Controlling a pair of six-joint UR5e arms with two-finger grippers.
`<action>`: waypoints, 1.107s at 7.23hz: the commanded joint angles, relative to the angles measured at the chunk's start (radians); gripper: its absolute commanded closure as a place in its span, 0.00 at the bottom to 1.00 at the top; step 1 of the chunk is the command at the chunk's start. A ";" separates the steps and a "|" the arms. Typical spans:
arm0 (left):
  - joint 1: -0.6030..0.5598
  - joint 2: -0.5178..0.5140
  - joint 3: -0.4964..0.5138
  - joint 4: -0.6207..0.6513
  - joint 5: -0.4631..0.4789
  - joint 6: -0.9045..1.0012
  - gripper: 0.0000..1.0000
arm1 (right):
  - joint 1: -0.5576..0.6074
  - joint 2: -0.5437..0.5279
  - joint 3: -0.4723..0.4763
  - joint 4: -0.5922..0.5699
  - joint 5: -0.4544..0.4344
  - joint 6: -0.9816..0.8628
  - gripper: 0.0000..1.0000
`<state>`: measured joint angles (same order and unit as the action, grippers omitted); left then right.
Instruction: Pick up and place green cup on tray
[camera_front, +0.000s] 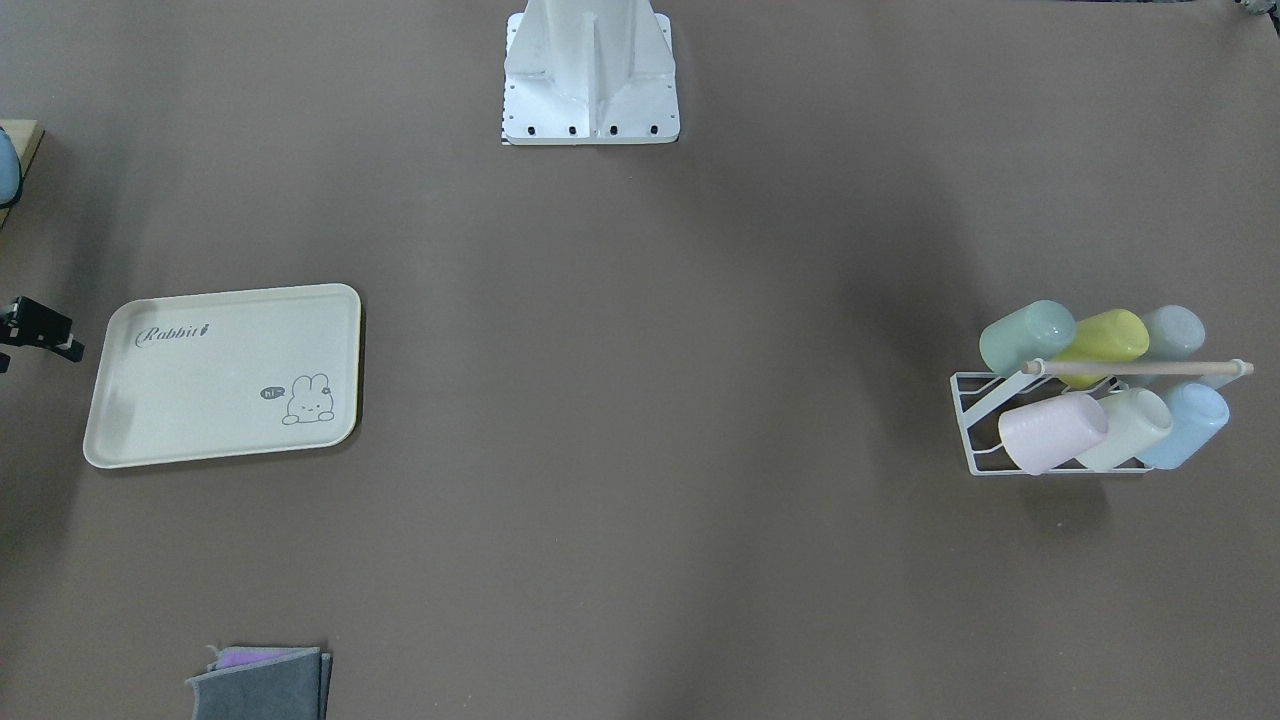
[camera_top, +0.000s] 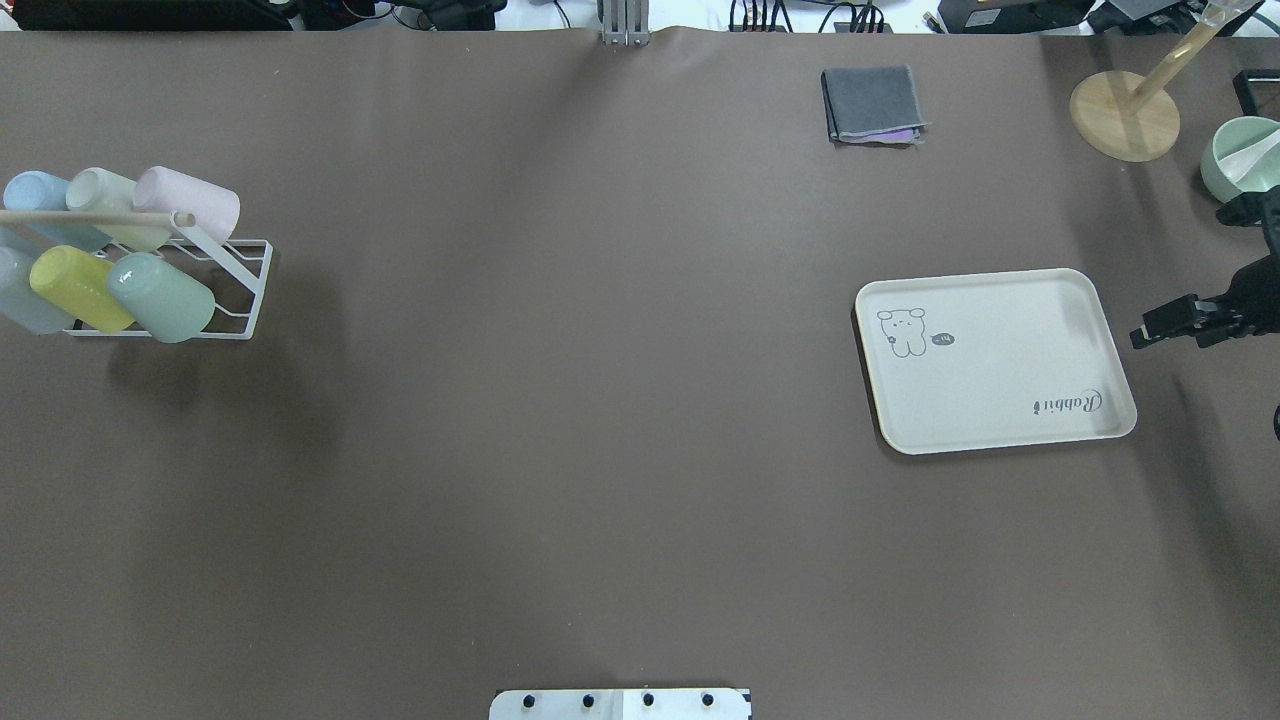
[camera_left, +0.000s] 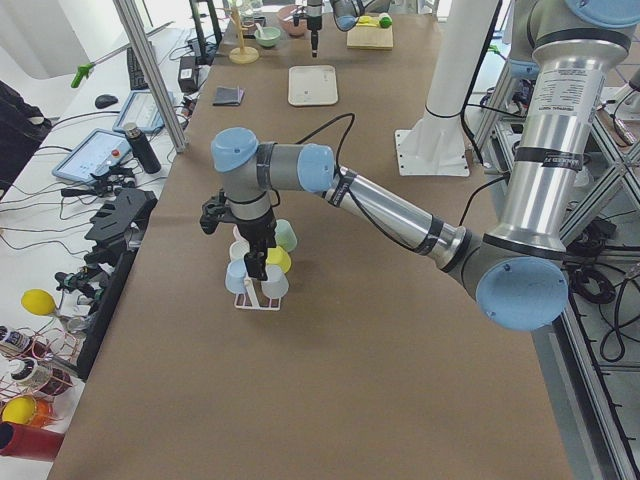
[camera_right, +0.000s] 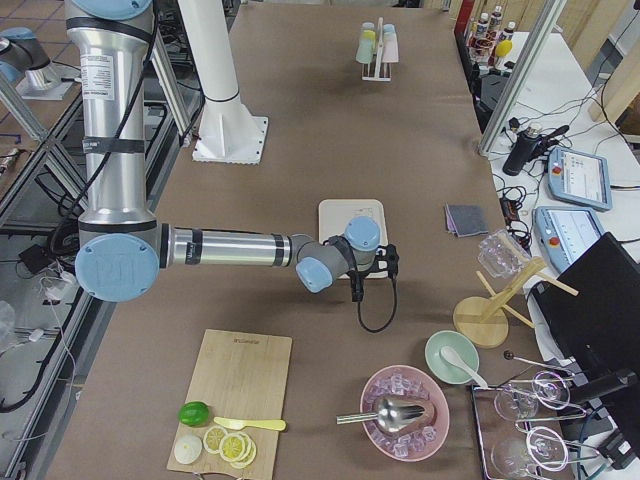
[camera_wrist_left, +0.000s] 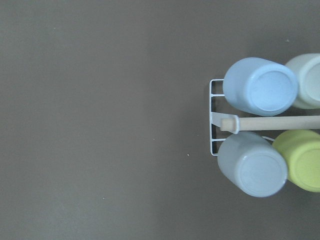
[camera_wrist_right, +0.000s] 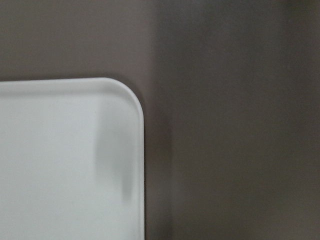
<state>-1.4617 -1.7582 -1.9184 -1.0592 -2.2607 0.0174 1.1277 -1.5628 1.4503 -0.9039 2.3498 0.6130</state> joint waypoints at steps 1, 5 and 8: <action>0.123 -0.013 -0.104 0.028 0.007 -0.001 0.02 | -0.016 0.056 -0.079 0.060 -0.004 0.002 0.11; 0.262 -0.026 -0.194 0.030 0.044 -0.005 0.02 | -0.032 0.078 -0.093 0.057 -0.004 0.002 0.35; 0.328 0.009 -0.209 0.038 0.062 0.004 0.02 | -0.045 0.099 -0.117 0.057 -0.004 0.004 0.36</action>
<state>-1.1557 -1.7685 -2.1267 -1.0219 -2.2036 0.0144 1.0874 -1.4763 1.3467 -0.8467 2.3455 0.6155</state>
